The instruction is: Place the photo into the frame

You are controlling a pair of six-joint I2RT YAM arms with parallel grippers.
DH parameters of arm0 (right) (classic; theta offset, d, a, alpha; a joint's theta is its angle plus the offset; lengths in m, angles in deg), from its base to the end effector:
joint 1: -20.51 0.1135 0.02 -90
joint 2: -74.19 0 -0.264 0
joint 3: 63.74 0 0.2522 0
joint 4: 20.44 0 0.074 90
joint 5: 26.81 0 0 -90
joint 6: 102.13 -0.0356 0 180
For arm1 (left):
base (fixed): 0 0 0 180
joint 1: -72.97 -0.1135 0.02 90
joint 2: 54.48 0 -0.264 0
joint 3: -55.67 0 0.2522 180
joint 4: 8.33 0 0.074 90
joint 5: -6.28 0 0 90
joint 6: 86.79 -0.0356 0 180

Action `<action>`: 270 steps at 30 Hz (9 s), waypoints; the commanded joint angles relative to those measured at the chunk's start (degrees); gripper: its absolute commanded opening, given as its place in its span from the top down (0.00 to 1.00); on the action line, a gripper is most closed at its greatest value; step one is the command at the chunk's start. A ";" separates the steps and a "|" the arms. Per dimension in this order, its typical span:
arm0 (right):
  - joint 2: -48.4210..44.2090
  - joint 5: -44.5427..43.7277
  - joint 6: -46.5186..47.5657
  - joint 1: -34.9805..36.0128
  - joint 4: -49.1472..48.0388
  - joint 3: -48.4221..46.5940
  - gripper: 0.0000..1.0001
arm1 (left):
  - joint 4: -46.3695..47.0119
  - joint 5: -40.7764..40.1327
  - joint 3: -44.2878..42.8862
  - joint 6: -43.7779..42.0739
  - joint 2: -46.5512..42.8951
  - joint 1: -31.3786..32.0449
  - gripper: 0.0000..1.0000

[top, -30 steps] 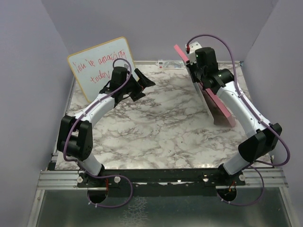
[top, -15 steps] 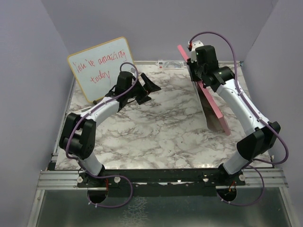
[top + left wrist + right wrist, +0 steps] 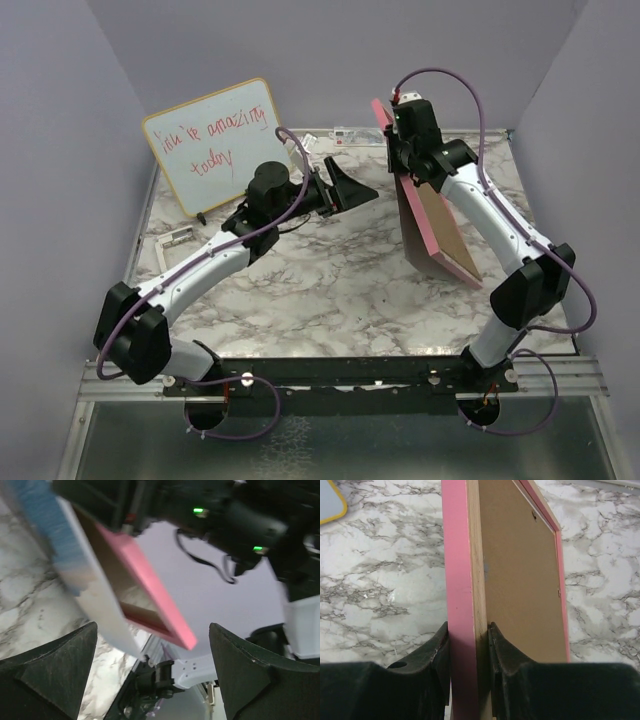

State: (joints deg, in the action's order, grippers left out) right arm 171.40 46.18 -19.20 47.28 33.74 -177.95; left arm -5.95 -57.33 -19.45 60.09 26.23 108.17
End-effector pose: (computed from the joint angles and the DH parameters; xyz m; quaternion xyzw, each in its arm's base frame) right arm 0.3443 0.1620 0.3839 -0.0867 0.8840 0.0013 0.4594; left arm 0.2639 -0.2055 0.3435 0.0210 0.7243 -0.5966 0.3449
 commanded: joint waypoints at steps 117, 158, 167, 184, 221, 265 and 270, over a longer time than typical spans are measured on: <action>-27.84 -12.80 29.24 16.04 -26.89 47.19 0.55 | -20.08 10.09 -15.94 -5.07 28.74 -6.53 1.00; -30.79 0.55 16.78 15.59 -42.34 56.86 0.49 | -5.58 16.70 -12.07 2.76 26.32 -7.33 1.00; -28.30 -8.05 -6.98 13.68 -29.78 45.98 0.43 | -15.72 16.90 -18.72 -1.55 21.94 -7.87 1.00; -36.98 8.63 8.32 15.05 -36.46 48.96 0.18 | -31.24 7.94 -31.32 1.08 18.40 -7.80 1.00; -30.50 -32.83 40.84 27.94 -53.98 47.59 0.87 | -30.12 11.57 -31.59 5.53 13.92 -11.82 0.44; -45.70 -32.64 14.24 20.35 -40.53 51.84 0.91 | 10.64 -12.57 -9.28 -23.97 33.66 -16.74 0.01; -46.32 -32.82 12.88 20.34 -38.15 51.54 0.91 | 29.60 -11.75 -2.87 -22.01 37.49 -16.79 0.02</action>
State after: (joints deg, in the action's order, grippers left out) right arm 126.66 13.24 -1.87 67.63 -4.49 -126.12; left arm 2.55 -71.62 -26.97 35.24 60.83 91.78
